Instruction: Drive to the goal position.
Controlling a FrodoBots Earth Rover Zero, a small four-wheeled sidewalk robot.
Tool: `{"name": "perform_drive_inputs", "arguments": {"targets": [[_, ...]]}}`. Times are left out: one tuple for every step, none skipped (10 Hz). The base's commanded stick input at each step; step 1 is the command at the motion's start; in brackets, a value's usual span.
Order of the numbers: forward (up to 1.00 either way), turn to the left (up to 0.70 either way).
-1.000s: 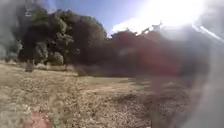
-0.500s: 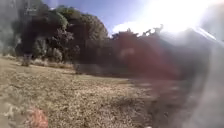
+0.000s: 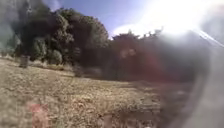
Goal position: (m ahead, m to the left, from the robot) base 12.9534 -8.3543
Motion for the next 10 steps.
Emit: {"name": "perform_drive_inputs", "arguments": {"targets": [[0.70,0.00],[0.70,0.00],[0.70,0.00],[0.70,0.00],[0.70,0.00],[0.70,0.00],[0.70,0.00],[0.70,0.00],[0.70,-0.18],[0.70,-0.35]]}}
